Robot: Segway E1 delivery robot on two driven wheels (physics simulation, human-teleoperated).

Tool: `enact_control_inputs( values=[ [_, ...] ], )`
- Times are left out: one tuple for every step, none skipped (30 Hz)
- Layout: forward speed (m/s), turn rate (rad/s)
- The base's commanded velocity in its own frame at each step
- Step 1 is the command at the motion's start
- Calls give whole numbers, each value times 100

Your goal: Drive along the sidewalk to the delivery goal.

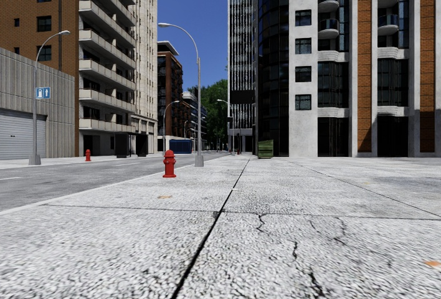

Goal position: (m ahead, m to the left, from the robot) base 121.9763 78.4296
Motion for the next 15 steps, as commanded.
enact_control_inputs(
  values=[
    [9, 0],
    [0, 0],
    [0, 0],
    [0, 0],
    [0, 0],
    [0, 0],
    [0, 0],
    [19, 0],
    [106, 0],
    [200, 0],
    [200, 0],
    [200, 0],
    [200, 0],
    [200, 0],
    [200, 0]
  ],
)
